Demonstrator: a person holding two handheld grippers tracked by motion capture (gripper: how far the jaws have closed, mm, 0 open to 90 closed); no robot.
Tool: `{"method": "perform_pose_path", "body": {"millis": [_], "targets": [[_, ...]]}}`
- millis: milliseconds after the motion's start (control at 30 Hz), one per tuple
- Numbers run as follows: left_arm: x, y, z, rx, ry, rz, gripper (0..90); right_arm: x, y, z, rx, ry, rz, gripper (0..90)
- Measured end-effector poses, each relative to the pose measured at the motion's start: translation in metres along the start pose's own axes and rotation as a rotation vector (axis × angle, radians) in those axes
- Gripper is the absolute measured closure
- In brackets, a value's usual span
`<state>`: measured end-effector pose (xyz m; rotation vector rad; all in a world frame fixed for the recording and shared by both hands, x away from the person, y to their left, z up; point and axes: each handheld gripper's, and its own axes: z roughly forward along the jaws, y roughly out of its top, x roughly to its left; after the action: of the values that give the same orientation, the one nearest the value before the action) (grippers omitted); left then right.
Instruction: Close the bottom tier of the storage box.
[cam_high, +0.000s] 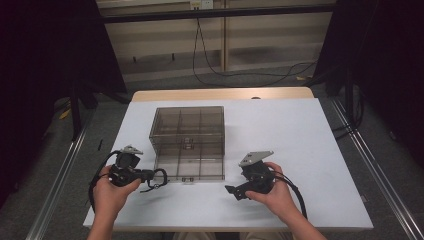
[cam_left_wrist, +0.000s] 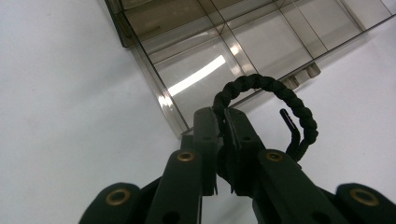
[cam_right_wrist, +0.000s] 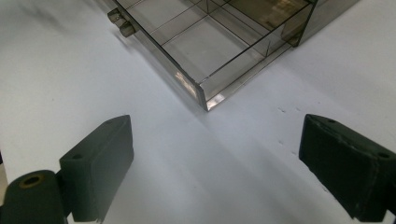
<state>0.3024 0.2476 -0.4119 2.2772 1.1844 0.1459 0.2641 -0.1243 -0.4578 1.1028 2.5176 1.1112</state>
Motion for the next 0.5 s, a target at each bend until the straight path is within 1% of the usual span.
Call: {"method": "perform_pose_path", "body": {"millis": [67,133,233,433,467,500], "targets": [[0.0012,0.0014,0.0007,0.002,0.003,-0.004,84.1,0.0005,-0.0003,0.0003,0.005,0.006,-0.002,9.8],[0.0024,0.0021,0.0019,-0.004,0.006,-0.024,84.1,0.0008,-0.0005,0.0003,0.006,0.005,-0.004,9.7],[0.0044,0.0033,0.0027,-0.003,0.009,-0.033,84.1,0.0009,-0.0006,0.0000,0.006,0.005,-0.004,9.7],[0.0076,0.0057,0.0042,-0.007,0.011,-0.046,84.1,0.0009,-0.0012,-0.0008,0.013,-0.001,-0.007,9.3],[0.0082,0.0062,0.0041,0.000,0.009,-0.045,84.1,0.0011,-0.0013,-0.0008,0.013,0.000,-0.006,9.3],[0.0083,0.0065,0.0051,-0.006,0.014,-0.046,84.1,0.0012,-0.0014,-0.0006,0.008,0.006,-0.006,9.3]]}}
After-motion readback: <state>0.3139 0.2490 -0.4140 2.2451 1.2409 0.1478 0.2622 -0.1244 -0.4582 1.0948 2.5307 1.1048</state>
